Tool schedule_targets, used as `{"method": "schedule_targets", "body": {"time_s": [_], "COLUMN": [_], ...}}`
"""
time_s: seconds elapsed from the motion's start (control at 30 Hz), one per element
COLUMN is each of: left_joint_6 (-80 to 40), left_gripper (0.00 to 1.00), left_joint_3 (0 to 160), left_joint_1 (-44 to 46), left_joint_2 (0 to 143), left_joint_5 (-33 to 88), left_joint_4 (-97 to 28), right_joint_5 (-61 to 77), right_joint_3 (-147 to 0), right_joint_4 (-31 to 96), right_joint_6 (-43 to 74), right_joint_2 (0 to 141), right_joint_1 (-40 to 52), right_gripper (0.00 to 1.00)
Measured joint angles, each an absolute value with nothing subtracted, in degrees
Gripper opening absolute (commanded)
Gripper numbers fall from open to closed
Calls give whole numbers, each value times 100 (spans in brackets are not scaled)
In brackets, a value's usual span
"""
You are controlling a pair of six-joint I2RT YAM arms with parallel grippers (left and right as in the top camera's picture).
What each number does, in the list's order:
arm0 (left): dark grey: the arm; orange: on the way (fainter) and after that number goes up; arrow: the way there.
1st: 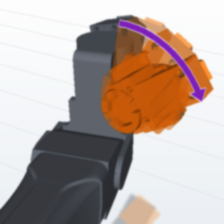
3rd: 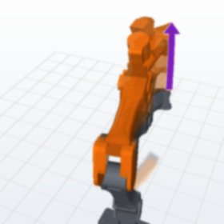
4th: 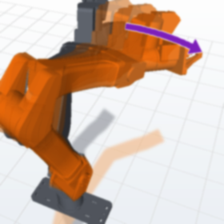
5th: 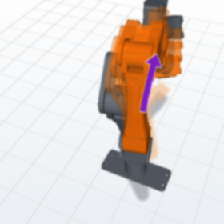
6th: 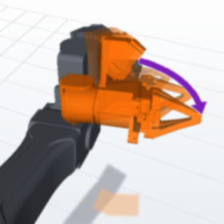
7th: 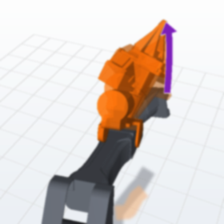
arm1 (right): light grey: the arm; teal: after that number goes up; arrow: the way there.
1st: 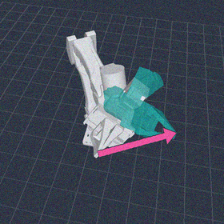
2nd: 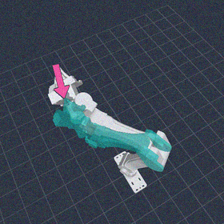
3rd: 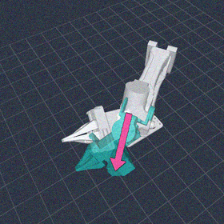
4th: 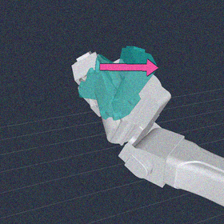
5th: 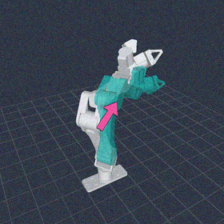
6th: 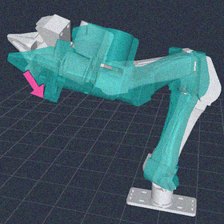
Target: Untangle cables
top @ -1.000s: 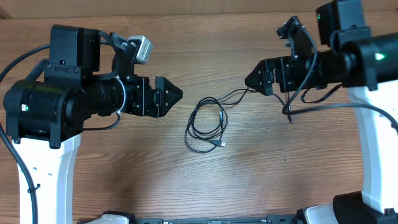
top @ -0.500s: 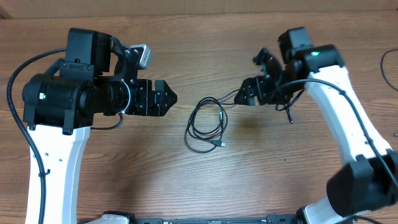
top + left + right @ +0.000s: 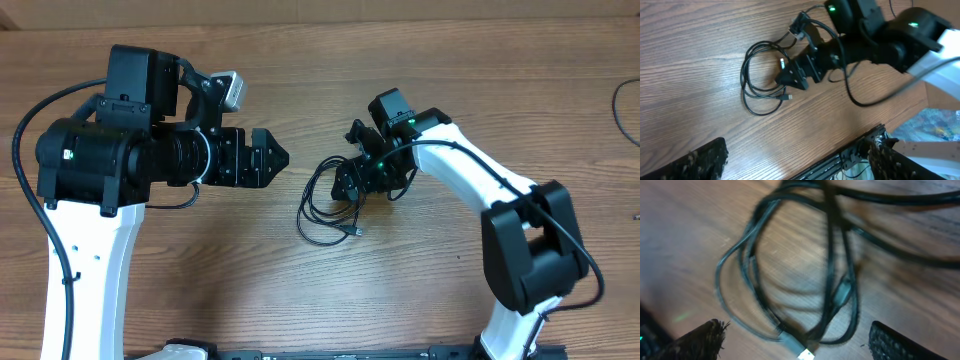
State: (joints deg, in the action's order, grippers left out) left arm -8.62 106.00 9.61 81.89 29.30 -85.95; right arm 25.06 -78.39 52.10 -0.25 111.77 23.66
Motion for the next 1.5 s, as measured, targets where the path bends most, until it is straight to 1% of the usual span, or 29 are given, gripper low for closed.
{"method": "schedule_targets", "body": {"time_s": [0.03,0.07,0.1,0.13,0.17,0.33,0.5,0.73,0.97,1.03,1.2,1.23,1.33,1.37,1.43,1.5], "left_joint_6": [-862,-864,-864,-864,-864,-867,-867,-867,-867,-871,-882,-882,-893,-891,-906,-904], "left_gripper": [91,92,92,92,94,93,94,94,95,97,98,97,80,75,70,68], "left_joint_3": [10600,10600,10600,10600,10600,10600,10600,10600,10600,10600,10600,10600,10600,10600,10600,10600], "left_joint_1": [961,961,961,961,961,961,961,961,961,961,961,961,961,961,961,961], "left_joint_2": [8189,8189,8189,8189,8189,8189,8189,8189,8189,8189,8189,8189,8189,8189,8189,8189], "left_joint_5": [2932,2934,2934,2934,2934,2934,2934,2936,2936,2934,2932,2932,2934,2934,2936,2934], "left_joint_4": [-8608,-8619,-8619,-8619,-8619,-8619,-8621,-8621,-8608,-8565,-8388,-8364,-8252,-8235,-8211,-8204], "right_joint_5": [2473,2445,2427,2397,2377,2471,2816,2906,2792,2777,2768,2768,2781,2808,2886,3000], "right_joint_3": [-7835,-7830,-7830,-7830,-7830,-7835,-8162,-9616,-11428,-11928,-12995,-13074,-13310,-13327,-13329,-13329], "right_joint_4": [5151,5096,5041,4989,4950,4849,5155,6114,7701,8049,8962,9061,9507,9614,9727,9730], "right_joint_6": [1,10,36,75,128,263,237,82,47,34,27,25,21,19,21,21], "right_joint_2": [11242,11310,11367,11406,11445,11493,11493,11312,10584,10372,9972,9933,9797,9769,9747,9756], "right_joint_1": [2357,2338,2327,2322,2311,2294,2285,2285,2285,2285,2292,2292,2292,2296,2324,2386], "right_gripper": [75,50,13,4,4,4,4,4,4,4,4,4,4,4,4,4]}}
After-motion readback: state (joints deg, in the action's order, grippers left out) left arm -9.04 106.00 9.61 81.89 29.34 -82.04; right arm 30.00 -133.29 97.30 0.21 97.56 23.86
